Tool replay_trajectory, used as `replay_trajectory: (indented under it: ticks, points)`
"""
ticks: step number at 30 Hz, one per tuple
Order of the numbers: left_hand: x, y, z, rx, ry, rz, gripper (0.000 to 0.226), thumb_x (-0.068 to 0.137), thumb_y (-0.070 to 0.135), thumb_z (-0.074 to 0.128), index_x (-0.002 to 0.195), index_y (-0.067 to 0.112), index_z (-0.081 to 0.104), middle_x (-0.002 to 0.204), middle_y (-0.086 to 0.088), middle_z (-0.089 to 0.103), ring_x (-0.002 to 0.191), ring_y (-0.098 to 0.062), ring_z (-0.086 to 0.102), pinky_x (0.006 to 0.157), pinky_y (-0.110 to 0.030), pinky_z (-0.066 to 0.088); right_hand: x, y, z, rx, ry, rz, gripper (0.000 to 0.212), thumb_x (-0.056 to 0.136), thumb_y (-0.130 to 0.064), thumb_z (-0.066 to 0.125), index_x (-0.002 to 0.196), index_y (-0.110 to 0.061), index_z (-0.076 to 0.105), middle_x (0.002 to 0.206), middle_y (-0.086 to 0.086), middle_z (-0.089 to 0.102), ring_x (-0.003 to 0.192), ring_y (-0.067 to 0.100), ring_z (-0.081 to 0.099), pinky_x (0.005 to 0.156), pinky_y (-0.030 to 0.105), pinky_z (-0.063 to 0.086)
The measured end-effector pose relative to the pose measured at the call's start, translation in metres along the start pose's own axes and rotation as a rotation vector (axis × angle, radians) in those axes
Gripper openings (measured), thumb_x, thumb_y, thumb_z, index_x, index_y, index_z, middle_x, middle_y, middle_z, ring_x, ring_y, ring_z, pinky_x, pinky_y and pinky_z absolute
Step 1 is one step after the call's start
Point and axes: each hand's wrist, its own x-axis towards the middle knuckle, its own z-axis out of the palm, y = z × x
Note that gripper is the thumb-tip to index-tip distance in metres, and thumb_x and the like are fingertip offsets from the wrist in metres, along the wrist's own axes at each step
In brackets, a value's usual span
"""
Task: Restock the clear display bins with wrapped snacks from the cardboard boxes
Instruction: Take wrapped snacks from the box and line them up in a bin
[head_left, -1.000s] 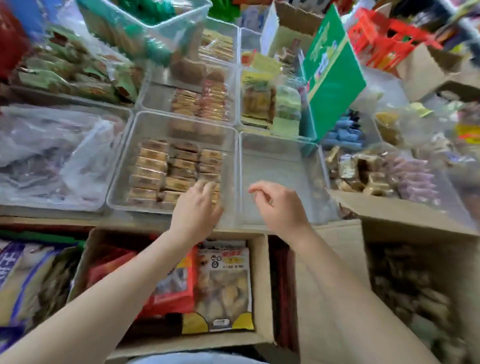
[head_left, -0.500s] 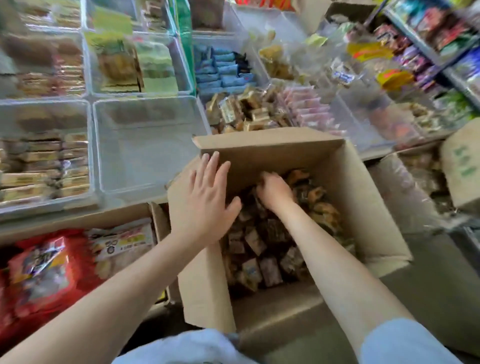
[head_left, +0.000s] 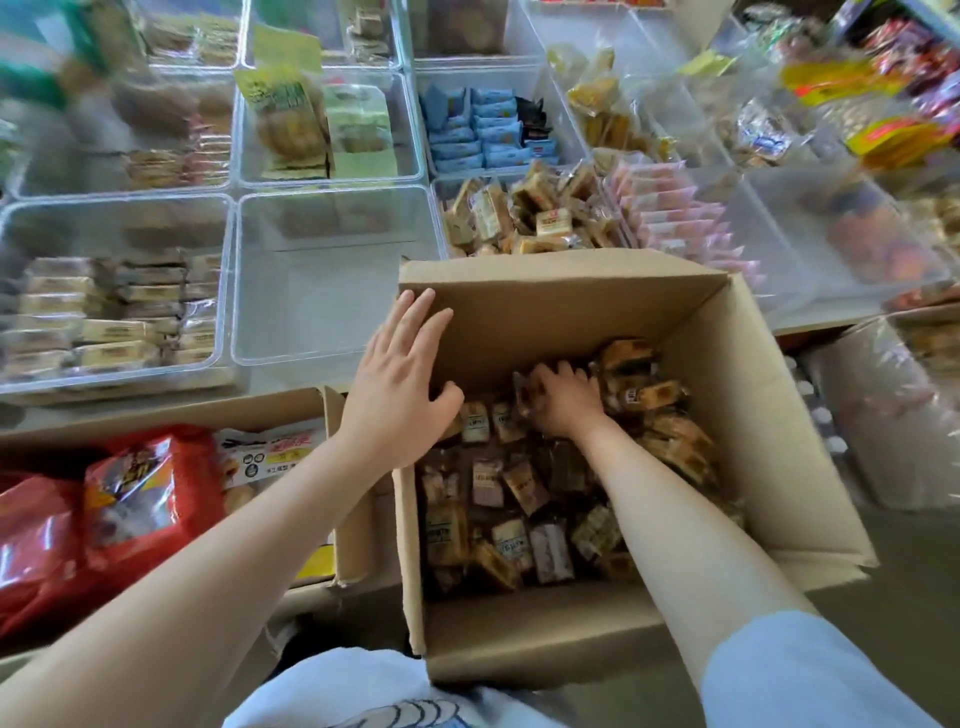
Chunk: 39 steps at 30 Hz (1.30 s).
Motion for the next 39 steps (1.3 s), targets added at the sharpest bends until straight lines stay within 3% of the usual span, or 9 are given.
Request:
replay_trajectory:
  ticks: [3, 5, 9, 14, 20, 26, 28, 33, 39]
  points:
    - [-0.002, -0.001, -0.001, -0.035, -0.003, 0.005, 0.069, 0.096, 0.029, 0.058, 0.158, 0.024, 0.026, 0.169, 0.004, 0.01, 0.154, -0.01, -0.007, 0.123, -0.036, 0.001, -0.018, -0.007, -0.041, 0.849, -0.209, 0.032, 0.035, 0.087, -0.034, 0.071, 0.118, -0.029, 0.055, 0.122, 0.009, 0.061, 0.105, 0.027, 0.062, 0.087, 0.04, 0.052]
    - [-0.003, -0.002, -0.003, -0.071, -0.02, 0.006, 0.069, 0.096, 0.032, 0.058, 0.157, 0.027, 0.026, 0.168, 0.007, 0.011, 0.154, -0.008, -0.007, 0.126, -0.041, 0.006, -0.038, -0.015, -0.07, 1.322, -0.386, -0.061, 0.04, 0.091, -0.033, 0.062, 0.129, -0.025, 0.054, 0.13, 0.015, 0.062, 0.113, 0.035, 0.064, 0.095, 0.046, 0.051]
    - [-0.005, -0.003, -0.017, -0.392, -0.047, -0.057, 0.07, 0.085, 0.052, 0.056, 0.151, 0.039, 0.034, 0.158, 0.019, 0.03, 0.151, -0.005, 0.017, 0.123, -0.048, 0.022, -0.079, -0.039, -0.116, 1.733, -0.535, -0.284, 0.054, 0.09, -0.019, 0.042, 0.143, -0.014, 0.048, 0.131, 0.02, 0.062, 0.101, 0.036, 0.066, 0.087, 0.04, 0.049]
    - [-0.005, -0.017, -0.061, -1.1, -0.075, -0.274, 0.057, 0.084, 0.052, 0.072, 0.134, 0.031, 0.053, 0.12, 0.008, 0.069, 0.111, -0.004, 0.064, 0.094, -0.027, 0.048, -0.098, -0.093, -0.14, 1.679, -0.489, -0.422, 0.052, 0.089, -0.011, 0.041, 0.139, -0.001, 0.047, 0.122, 0.021, 0.062, 0.107, 0.038, 0.063, 0.081, 0.036, 0.055]
    - [-0.012, -0.088, -0.109, -1.141, 0.084, -0.33, 0.043, 0.084, 0.018, 0.08, 0.122, 0.026, 0.062, 0.102, -0.013, 0.071, 0.087, -0.014, 0.067, 0.073, -0.021, 0.053, -0.084, -0.199, -0.14, 1.454, -0.324, -0.319, 0.049, 0.091, -0.015, 0.055, 0.137, 0.0, 0.047, 0.121, 0.022, 0.059, 0.108, 0.03, 0.063, 0.093, 0.041, 0.054]
    - [-0.027, -0.219, -0.163, -1.105, 0.228, -0.386, 0.046, 0.074, 0.043, 0.081, 0.117, 0.038, 0.064, 0.109, -0.005, 0.072, 0.096, -0.017, 0.069, 0.08, -0.03, 0.056, -0.05, -0.33, -0.119, 1.011, -0.104, -0.373, 0.024, 0.094, -0.006, 0.064, 0.117, -0.013, 0.065, 0.108, 0.005, 0.073, 0.094, 0.016, 0.069, 0.079, 0.032, 0.059]
    - [-0.029, -0.276, -0.175, -0.96, 0.29, -0.438, 0.041, 0.086, 0.038, 0.072, 0.124, 0.026, 0.063, 0.114, 0.0, 0.07, 0.099, -0.016, 0.067, 0.078, -0.025, 0.054, -0.033, -0.377, -0.11, 0.885, -0.051, -0.373, 0.022, 0.09, -0.008, 0.069, 0.109, -0.021, 0.067, 0.104, 0.003, 0.073, 0.09, 0.016, 0.068, 0.075, 0.03, 0.057]
    - [-0.036, -0.435, -0.184, -0.069, 0.282, -0.579, 0.061, 0.095, 0.035, 0.06, 0.147, 0.008, 0.043, 0.156, -0.014, 0.038, 0.146, -0.029, 0.032, 0.117, -0.044, 0.029, 0.025, -0.475, -0.092, 0.613, 0.109, -0.361, 0.019, 0.087, -0.02, 0.071, 0.103, -0.03, 0.064, 0.093, -0.012, 0.069, 0.086, 0.006, 0.064, 0.075, 0.019, 0.05]
    - [-0.042, -0.495, -0.171, 0.195, 0.07, -0.454, 0.075, 0.099, 0.048, 0.037, 0.161, 0.015, 0.01, 0.169, -0.005, 0.001, 0.156, -0.021, -0.005, 0.125, -0.048, 0.008, 0.109, -0.562, -0.077, 0.356, 0.272, -0.352, 0.022, 0.089, -0.021, 0.067, 0.111, -0.022, 0.066, 0.103, -0.002, 0.067, 0.091, 0.017, 0.061, 0.079, 0.027, 0.048]
